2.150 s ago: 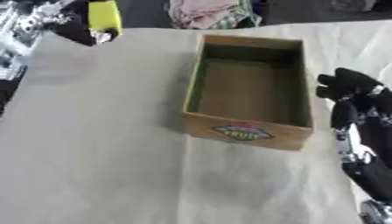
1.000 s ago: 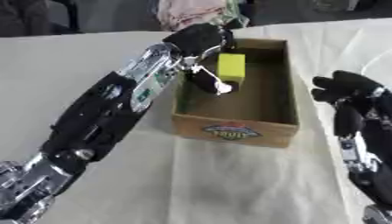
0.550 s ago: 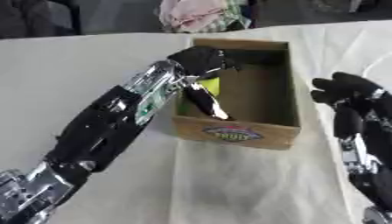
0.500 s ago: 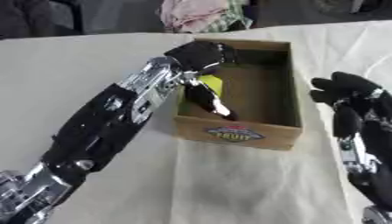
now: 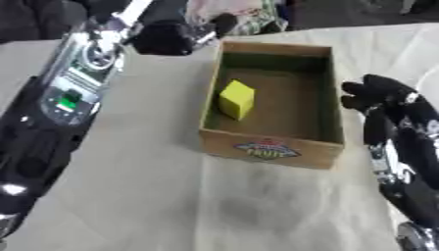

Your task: Pick up objects on the table and place them in the box.

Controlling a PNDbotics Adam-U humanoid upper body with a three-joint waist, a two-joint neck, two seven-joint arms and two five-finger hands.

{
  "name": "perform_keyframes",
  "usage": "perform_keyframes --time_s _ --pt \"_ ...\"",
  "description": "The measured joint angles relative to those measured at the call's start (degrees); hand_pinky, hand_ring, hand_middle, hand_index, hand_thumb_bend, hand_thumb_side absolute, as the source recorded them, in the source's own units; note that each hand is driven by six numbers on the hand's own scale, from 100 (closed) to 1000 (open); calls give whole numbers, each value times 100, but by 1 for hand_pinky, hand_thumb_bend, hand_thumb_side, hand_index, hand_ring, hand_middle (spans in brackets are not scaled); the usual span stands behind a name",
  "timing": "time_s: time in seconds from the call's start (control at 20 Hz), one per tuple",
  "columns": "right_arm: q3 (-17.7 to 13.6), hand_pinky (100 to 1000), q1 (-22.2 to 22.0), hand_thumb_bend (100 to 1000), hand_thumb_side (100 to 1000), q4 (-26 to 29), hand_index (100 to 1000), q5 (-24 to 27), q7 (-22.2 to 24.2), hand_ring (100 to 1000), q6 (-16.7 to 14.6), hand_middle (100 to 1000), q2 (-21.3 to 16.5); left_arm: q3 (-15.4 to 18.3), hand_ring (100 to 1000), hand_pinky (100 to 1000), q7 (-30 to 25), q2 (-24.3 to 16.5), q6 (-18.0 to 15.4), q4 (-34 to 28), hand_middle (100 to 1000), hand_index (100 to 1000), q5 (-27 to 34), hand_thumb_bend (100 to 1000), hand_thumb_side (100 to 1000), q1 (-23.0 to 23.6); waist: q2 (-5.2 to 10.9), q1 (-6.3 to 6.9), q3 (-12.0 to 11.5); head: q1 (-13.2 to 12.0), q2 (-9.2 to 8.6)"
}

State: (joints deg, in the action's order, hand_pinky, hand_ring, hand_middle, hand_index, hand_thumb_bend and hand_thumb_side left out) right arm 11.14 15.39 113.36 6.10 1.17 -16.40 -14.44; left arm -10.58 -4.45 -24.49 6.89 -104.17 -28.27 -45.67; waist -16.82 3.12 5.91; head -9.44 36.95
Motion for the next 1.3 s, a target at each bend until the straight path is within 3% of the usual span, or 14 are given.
perform_keyframes --time_s 0.2,0.5,0.85,1.3 --pt "-48 828 22 100 470 0 834 -13 -38 840 -6 599 -26 343 638 534 775 -128 -18 -766 661 851 916 406 725 965 -44 11 -105 61 -22" --pt "-97 829 19 100 470 0 834 -74 -105 841 6 598 -35 564 623 510 1781 99 -357 -926 644 846 1665 381 738 2130 -98 -25 -188 95 -20" --pt "-123 829 19 100 470 0 833 -118 -155 842 17 598 -34 588 614 495 2029 473 -452 -927 634 847 1861 367 754 2843 -120 -43 -254 -100 3" --pt "-124 828 19 100 470 0 833 -145 -172 841 29 598 -34 576 602 482 2222 626 -486 -927 620 836 1972 354 749 3134 -120 -44 -294 -126 35"
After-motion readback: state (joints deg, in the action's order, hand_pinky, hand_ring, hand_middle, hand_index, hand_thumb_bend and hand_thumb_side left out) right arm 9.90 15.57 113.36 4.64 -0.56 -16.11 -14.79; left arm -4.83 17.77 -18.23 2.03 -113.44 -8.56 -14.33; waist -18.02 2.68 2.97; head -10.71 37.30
